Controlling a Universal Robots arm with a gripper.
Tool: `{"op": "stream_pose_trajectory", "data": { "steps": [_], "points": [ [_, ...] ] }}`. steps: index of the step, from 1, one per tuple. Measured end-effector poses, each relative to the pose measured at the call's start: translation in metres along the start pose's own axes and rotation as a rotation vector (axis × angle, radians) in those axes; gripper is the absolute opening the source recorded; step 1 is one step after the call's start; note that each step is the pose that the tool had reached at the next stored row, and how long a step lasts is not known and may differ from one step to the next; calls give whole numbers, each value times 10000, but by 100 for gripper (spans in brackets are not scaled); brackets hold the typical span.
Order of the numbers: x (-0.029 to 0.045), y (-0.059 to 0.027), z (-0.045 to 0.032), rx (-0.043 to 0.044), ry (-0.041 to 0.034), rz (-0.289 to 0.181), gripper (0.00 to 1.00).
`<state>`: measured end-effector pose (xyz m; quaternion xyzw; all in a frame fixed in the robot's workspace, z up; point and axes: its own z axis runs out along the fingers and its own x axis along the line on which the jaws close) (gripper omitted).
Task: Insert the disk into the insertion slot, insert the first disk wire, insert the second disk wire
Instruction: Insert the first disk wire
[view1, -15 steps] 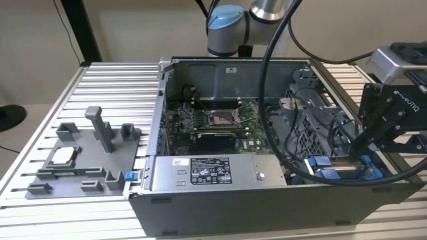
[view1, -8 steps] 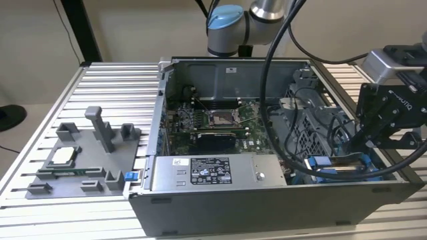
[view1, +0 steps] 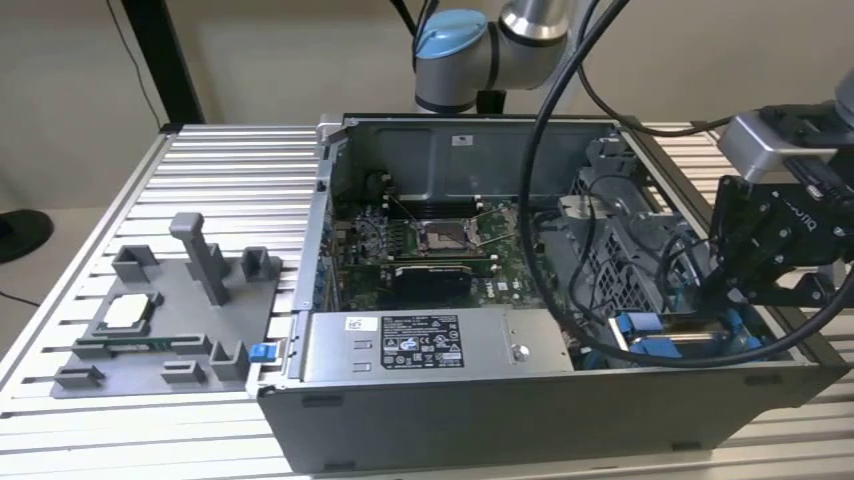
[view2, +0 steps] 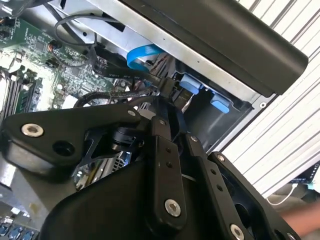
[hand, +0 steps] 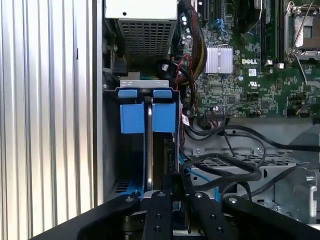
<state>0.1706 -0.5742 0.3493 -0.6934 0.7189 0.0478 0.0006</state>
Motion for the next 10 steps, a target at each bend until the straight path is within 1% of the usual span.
{"op": "stream_pose_trajectory", "data": {
  "steps": [6,8,10],
  "points": [
    [2,-18,38,7,47,75,0],
    [2,-22,40,-24,100,81,0],
    [3,-21,44,-52,168,88,0]
  ]
}}
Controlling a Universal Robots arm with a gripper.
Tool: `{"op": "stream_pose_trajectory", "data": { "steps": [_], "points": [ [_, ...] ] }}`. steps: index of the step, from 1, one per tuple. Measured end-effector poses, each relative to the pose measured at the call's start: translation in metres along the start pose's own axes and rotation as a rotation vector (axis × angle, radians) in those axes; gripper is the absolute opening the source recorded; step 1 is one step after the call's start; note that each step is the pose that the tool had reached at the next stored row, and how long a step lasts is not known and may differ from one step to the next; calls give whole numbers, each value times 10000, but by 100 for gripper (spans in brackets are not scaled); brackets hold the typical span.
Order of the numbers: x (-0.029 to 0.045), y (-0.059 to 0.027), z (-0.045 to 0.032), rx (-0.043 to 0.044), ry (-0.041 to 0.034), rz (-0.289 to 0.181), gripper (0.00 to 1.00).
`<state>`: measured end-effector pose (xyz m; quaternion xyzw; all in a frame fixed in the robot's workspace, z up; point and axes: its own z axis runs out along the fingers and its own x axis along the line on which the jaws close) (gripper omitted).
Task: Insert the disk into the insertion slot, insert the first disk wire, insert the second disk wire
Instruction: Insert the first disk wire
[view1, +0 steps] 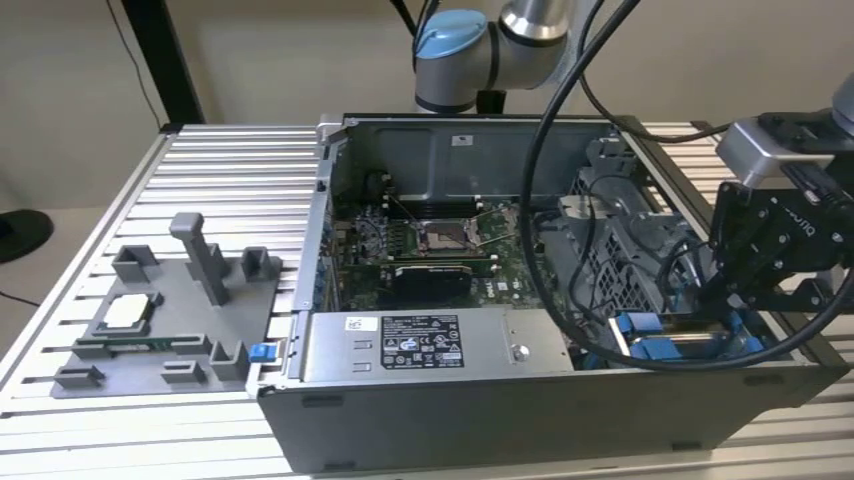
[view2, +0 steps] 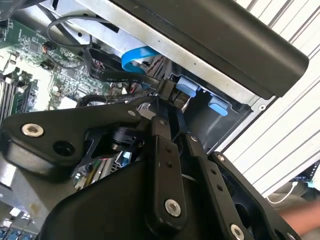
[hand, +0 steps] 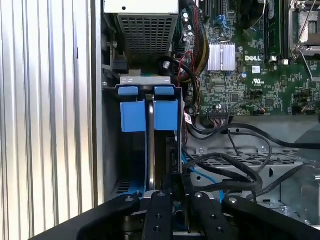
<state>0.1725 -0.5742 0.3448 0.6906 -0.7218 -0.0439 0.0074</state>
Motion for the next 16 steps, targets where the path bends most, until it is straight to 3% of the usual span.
{"op": "stream_pose_trajectory", "data": {
  "steps": [2,16],
  "points": [
    [0,-1,2,-1,34,2,0],
    [-14,-3,37,-1,36,2,0]
  ]
}}
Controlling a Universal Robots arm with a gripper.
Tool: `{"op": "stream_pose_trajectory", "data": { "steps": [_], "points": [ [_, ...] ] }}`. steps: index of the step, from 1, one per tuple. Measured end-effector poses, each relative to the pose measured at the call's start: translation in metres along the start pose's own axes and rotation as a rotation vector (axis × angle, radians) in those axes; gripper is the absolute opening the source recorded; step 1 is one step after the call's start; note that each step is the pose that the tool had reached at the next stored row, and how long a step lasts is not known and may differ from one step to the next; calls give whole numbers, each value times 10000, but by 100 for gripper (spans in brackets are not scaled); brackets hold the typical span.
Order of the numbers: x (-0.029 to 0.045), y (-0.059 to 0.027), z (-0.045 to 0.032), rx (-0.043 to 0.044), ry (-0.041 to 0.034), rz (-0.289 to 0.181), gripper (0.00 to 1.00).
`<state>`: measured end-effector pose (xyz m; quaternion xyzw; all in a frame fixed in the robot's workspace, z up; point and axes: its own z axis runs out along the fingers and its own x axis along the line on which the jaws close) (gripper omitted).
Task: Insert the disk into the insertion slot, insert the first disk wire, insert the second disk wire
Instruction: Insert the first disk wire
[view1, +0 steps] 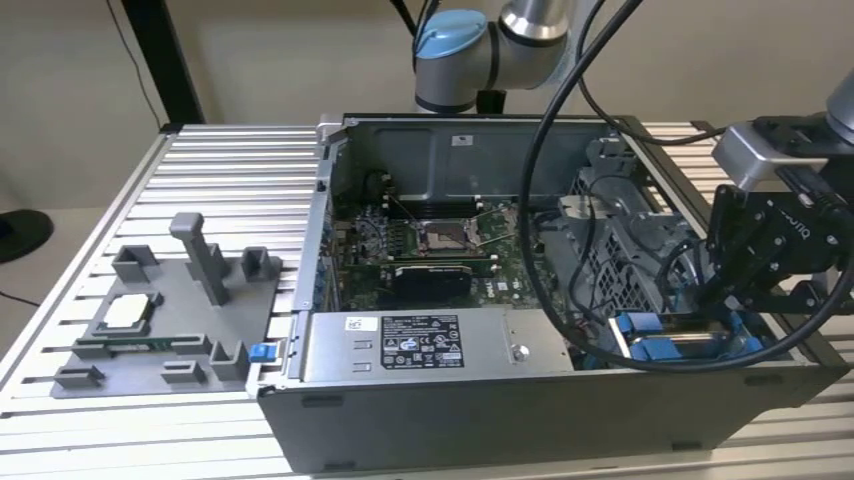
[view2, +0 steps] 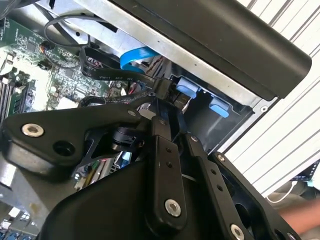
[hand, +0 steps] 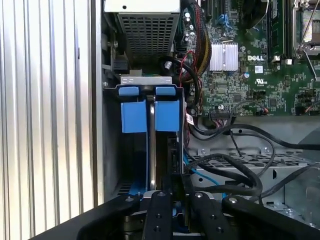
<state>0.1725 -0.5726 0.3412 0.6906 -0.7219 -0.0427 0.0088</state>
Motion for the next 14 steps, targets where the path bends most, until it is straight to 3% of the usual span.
{"op": "stream_pose_trajectory", "data": {
  "steps": [6,14],
  "points": [
    [-5,-2,27,1,5,0,0],
    [-3,-9,120,2,4,-1,0]
  ]
}}
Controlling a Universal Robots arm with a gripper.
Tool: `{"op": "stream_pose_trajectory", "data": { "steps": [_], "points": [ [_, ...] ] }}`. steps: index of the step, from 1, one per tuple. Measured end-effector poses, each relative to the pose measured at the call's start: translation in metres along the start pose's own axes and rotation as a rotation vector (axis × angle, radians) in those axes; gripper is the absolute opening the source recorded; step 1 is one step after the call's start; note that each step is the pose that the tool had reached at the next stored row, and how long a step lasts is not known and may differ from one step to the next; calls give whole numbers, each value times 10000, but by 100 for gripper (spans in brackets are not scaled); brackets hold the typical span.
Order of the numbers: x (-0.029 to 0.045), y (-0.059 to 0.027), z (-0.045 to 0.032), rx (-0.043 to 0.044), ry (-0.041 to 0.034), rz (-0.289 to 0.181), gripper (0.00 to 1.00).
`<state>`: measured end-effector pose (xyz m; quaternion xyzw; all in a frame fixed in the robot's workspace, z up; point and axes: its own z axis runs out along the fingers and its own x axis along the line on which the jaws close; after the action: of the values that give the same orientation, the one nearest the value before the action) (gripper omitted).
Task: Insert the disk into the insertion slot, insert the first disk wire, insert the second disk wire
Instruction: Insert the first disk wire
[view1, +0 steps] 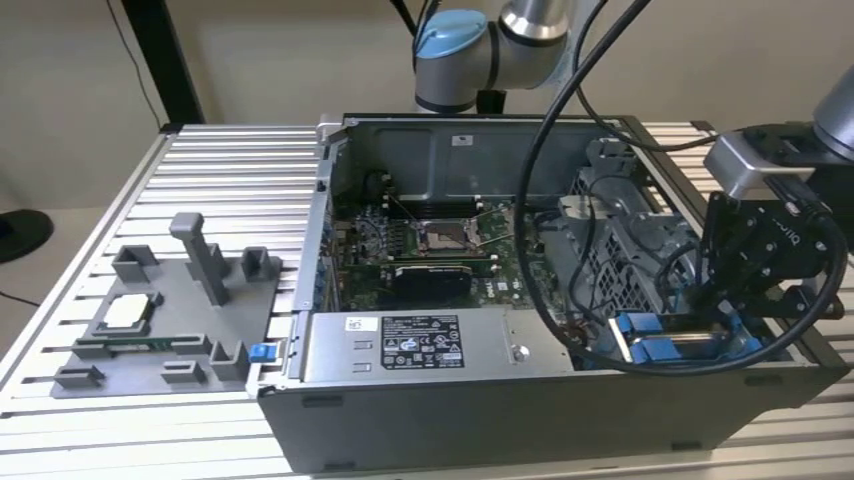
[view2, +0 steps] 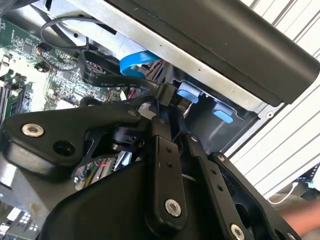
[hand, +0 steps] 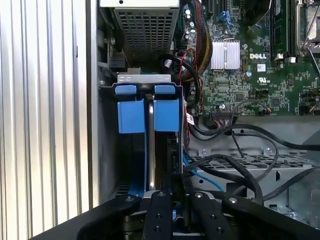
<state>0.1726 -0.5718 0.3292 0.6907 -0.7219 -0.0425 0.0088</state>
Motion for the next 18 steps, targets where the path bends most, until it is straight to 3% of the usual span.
{"op": "stream_pose_trajectory", "data": {
  "steps": [6,11,18],
  "points": [
    [0,2,-13,-3,-29,1,0],
    [-6,11,-142,-1,-6,1,0],
    [-18,16,-401,-3,-5,-2,0]
  ]
}}
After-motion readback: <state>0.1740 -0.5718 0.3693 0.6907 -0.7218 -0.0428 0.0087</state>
